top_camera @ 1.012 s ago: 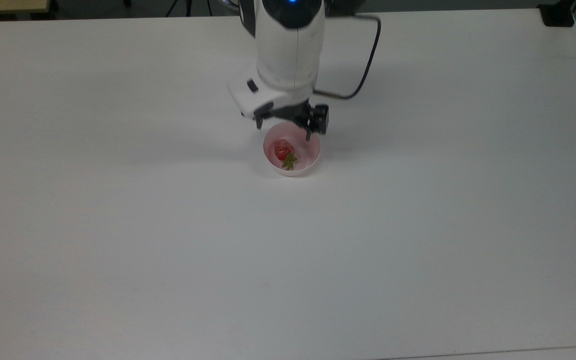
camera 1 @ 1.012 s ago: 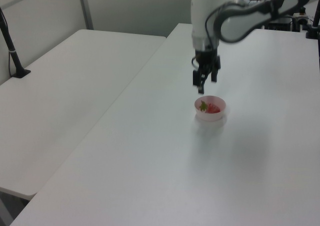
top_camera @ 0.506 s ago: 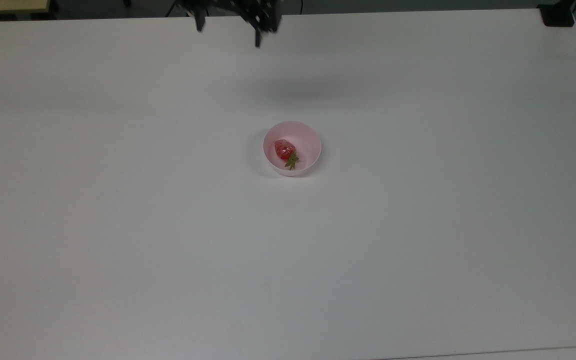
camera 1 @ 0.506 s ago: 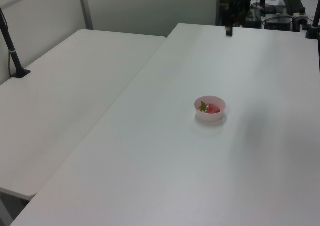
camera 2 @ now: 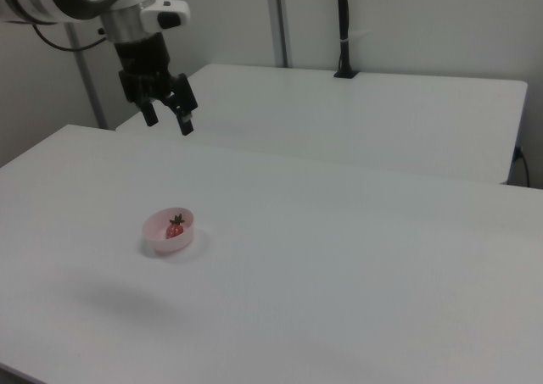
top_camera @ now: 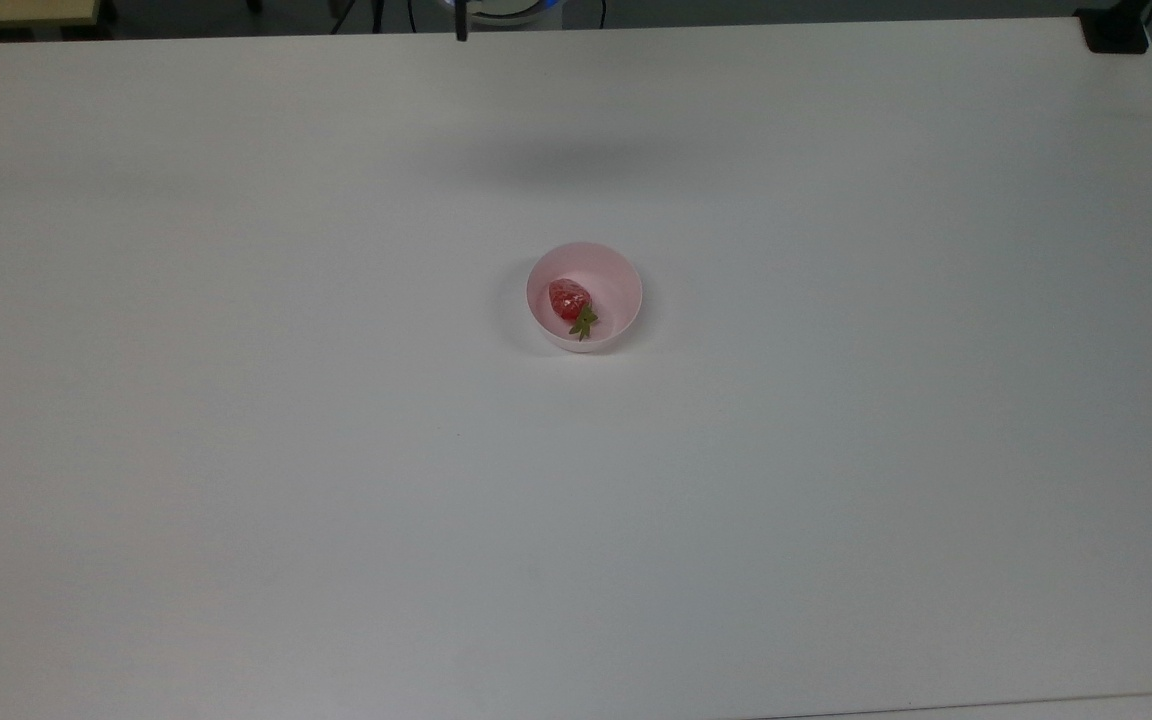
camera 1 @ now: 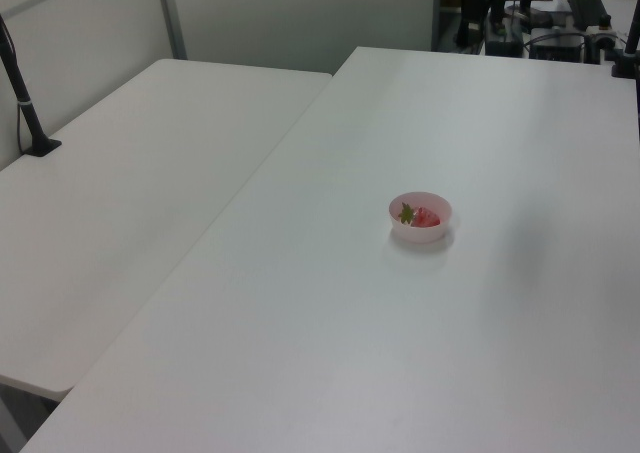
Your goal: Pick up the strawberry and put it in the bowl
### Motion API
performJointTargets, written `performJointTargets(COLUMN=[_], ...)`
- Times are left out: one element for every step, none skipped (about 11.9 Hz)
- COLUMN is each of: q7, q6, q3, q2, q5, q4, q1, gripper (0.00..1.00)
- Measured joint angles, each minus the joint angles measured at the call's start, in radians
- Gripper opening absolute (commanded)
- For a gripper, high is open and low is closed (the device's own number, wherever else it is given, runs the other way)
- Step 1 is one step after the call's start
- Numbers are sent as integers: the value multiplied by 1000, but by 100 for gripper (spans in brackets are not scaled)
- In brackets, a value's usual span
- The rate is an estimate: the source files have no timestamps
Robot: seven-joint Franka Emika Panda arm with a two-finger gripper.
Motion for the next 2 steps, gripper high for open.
performJointTargets(q7=[-21, -30], q6=[10, 20], q3=[-12, -17], q2=[0, 0], q5=[0, 0], q4=[0, 0], q1=[-1, -3], gripper=[100, 100])
